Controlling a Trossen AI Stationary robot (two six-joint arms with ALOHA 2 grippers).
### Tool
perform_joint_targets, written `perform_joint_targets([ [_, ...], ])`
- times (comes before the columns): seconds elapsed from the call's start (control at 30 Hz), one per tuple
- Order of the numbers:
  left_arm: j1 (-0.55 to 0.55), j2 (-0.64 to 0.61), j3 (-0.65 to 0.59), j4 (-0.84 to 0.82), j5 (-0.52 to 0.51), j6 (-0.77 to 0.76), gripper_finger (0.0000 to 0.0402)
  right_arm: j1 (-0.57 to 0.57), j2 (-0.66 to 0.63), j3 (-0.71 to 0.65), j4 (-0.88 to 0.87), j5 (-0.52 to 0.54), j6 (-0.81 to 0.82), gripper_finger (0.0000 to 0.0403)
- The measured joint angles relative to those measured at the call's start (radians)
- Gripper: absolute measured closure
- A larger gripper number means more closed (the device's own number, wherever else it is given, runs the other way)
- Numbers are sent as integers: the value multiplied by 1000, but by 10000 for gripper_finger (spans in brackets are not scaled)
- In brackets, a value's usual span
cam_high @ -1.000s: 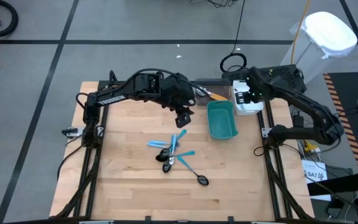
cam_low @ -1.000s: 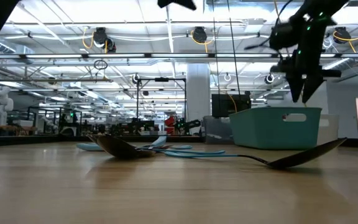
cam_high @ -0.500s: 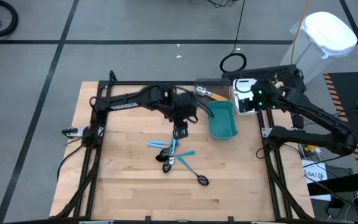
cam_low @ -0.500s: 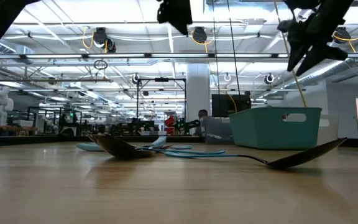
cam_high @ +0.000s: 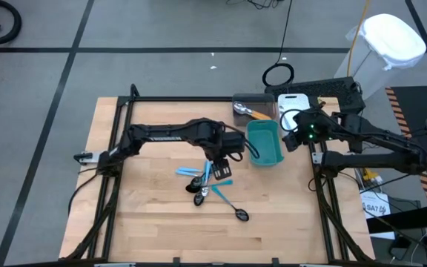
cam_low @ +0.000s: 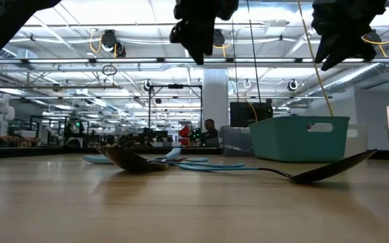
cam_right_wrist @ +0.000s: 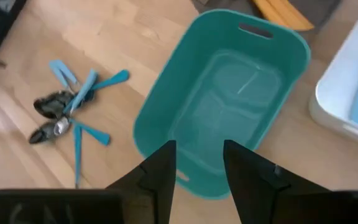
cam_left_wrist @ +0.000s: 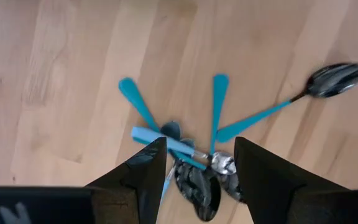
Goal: Sort silverware by color (type)
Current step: Put the light blue spoon into the white bin
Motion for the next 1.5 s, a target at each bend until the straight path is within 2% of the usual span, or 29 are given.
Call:
perform_joint_targets([
  [0.13, 14, 23, 0, -28, 0, -2, 213, 23, 1, 0, 0, 12, -66, 273],
  [0.3, 7, 35, -26, -47, 8, 67, 213, 61, -1, 0, -16, -15, -98, 273],
  [0.47, 9, 37, -144, -38, 31, 99, 213, 116, -6, 0, -15, -62, -127, 273],
  [0.83, 13, 36, -426, 26, 121, 81, 213, 220, -37, 0, -29, -58, -161, 273],
  [1.1, 20, -39, -434, 50, 102, 102, 213, 230, -42, 0, -33, -33, -177, 273],
  [1.23, 64, -68, -461, 101, 80, 135, 213, 230, -42, 0, -34, -35, -177, 273],
  [1.4, 130, -166, -661, 199, 124, 182, 213, 230, -42, 0, -36, -36, -162, 273],
  [1.5, 153, -286, -819, 310, 159, 211, 213, 230, -42, 0, -37, -36, -149, 273],
])
